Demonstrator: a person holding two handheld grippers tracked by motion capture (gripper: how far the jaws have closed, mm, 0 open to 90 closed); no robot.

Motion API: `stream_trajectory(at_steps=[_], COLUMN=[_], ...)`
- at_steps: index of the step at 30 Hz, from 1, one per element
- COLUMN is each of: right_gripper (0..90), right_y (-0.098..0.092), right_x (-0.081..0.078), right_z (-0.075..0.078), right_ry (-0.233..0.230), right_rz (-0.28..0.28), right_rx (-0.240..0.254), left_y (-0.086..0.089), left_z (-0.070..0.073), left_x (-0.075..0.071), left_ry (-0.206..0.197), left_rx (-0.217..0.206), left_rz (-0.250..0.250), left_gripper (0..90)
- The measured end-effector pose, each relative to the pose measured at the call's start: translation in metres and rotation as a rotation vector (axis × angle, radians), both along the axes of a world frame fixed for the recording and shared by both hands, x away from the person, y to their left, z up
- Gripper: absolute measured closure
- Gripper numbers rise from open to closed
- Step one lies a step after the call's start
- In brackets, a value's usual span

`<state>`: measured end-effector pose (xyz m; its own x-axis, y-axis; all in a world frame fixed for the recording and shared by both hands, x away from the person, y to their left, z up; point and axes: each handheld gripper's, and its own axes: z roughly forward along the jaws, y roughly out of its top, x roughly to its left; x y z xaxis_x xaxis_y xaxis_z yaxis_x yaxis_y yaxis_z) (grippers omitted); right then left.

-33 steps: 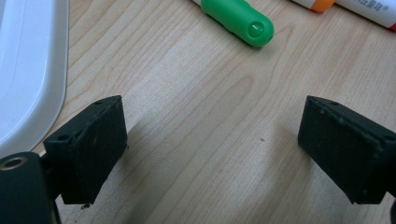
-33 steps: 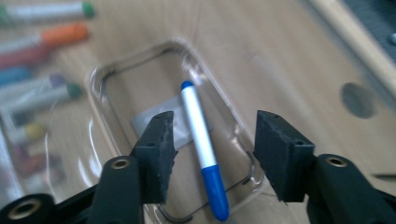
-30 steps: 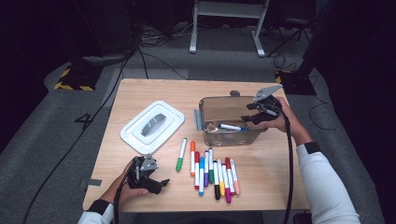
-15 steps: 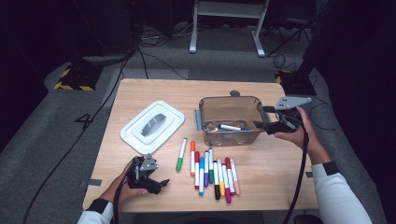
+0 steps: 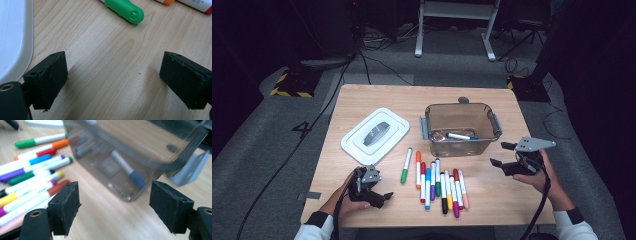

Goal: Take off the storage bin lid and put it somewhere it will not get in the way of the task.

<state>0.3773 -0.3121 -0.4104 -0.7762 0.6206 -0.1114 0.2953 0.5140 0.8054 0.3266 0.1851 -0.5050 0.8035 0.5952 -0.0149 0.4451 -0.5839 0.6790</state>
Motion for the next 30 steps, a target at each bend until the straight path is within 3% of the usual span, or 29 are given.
stream_trajectory(at_steps=[5,10,13,21,30], right_gripper=[25.1,24.4,23.9,24.0,24.0], right_y=[0.005,0.022,0.032,0.052,0.072], right_x=[-0.015,-0.029,-0.035,-0.045,-0.058], right_z=[-0.019,-0.041,-0.052,-0.06,-0.071], right_ry=[0.046,0.087,0.115,0.153,0.182], right_rz=[0.01,0.036,0.068,0.125,0.197], right_rx=[0.019,-0.028,-0.032,-0.002,-0.06], left_y=[0.0,0.0,0.0,0.0,0.0], left_z=[0.0,0.0,0.0,0.0,0.0], left_x=[0.0,0.0,0.0,0.0,0.0], left_ry=[0.0,0.001,0.001,0.001,0.001], left_rx=[-0.001,-0.001,-0.001,-0.001,-0.001], left_rz=[0.0,0.002,0.003,0.003,0.003], left_gripper=[8.3,8.3,8.3,8.2,8.2])
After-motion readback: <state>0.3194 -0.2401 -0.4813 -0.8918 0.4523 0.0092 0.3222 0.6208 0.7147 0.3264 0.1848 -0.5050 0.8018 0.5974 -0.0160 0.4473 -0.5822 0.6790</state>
